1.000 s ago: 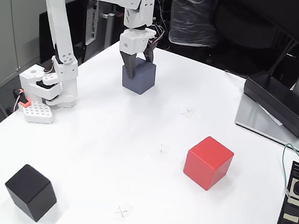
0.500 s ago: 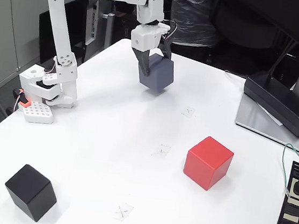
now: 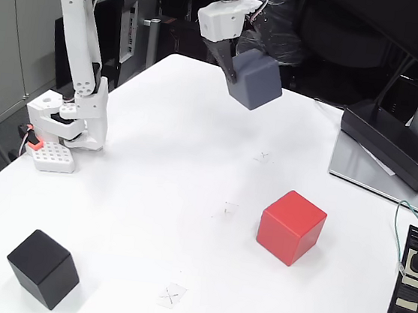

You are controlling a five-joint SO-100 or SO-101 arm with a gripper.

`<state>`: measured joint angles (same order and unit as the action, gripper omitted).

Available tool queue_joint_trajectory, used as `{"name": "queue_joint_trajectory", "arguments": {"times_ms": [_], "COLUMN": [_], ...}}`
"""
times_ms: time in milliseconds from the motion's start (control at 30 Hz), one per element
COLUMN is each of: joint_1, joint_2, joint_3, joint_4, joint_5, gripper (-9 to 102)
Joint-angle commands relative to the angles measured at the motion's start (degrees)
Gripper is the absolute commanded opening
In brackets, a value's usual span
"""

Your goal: Stack the three blocks in an ordered color.

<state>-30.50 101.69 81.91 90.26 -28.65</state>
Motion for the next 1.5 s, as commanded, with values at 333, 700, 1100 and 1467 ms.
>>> {"name": "queue_joint_trajectory", "arguments": {"times_ms": [333,700,1100,1467], "joint_1": [14.7,23.3,27.2,30.6], "joint_2": [-15.0,-23.6,-31.2,-35.6], "joint_3": [-18.7,-30.5,-35.7,-39.2], "joint_4": [0.4,0.4,0.4,0.4], "joint_5": [0.2,0.1,0.4,0.4], "gripper": [12,12,12,12]}}
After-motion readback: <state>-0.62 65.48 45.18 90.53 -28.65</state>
